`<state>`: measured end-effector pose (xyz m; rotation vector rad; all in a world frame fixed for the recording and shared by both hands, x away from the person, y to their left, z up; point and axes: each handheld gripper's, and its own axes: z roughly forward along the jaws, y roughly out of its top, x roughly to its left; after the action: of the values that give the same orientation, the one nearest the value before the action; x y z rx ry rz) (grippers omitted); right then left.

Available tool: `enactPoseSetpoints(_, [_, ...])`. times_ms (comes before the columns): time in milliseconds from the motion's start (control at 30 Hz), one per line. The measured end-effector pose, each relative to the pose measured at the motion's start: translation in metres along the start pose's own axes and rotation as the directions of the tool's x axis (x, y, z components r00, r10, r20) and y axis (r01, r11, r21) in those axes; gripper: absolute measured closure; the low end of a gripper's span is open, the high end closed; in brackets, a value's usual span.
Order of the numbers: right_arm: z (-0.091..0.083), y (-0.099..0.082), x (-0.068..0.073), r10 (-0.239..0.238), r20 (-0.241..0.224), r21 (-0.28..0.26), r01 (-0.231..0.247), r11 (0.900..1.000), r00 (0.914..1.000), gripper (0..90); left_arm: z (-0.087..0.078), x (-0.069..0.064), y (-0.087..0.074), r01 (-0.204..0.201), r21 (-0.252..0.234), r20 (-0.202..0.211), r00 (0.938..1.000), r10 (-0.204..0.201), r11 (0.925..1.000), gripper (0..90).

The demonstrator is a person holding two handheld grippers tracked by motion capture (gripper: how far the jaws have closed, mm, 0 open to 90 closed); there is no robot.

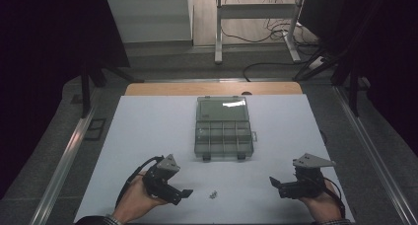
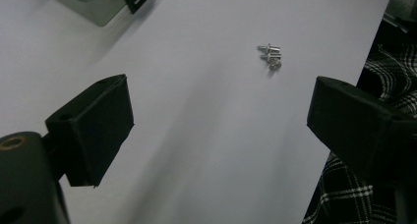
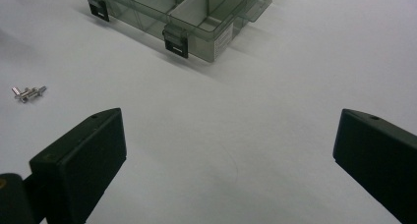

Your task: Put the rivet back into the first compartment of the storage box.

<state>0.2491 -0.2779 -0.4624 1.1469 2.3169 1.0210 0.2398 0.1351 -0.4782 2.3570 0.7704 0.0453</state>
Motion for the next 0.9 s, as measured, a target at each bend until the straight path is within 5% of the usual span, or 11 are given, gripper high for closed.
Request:
enactPoseSetpoints(400, [0.000, 0.000, 0.000, -0.006, -0.001, 0.005, 0.006, 1.0000, 1.0000, 0.0, 0.028, -0.009, 0.017, -0.100, 0.075, 0.056, 0.9938, 0.096, 0.9922, 24.0])
enactPoseSetpoints(433, [0.000, 0.000, 0.000, -0.006, -0.001, 0.005, 0.006, 1.0000, 1.0000, 0.0, 0.032, -0.011, 0.018, -0.079, 0.061, 0.060, 0.9953, 0.076, 0.9950, 25.4])
enactPoseSetpoints(500, [0.000, 0.000, 0.000, -0.005, -0.001, 0.006, 0.005, 1.0000, 1.0000, 0.0, 0.035, -0.010, 0.021, -0.115, 0.087, 0.070, 0.9916, 0.109, 0.9896, 29.3])
enactPoseSetpoints(900, [0.000, 0.000, 0.000, -0.007, -0.001, 0.006, 0.007, 1.0000, 1.0000, 0.0, 0.052, -0.016, 0.030, -0.148, 0.087, 0.118, 0.9834, 0.137, 0.9852, 49.3])
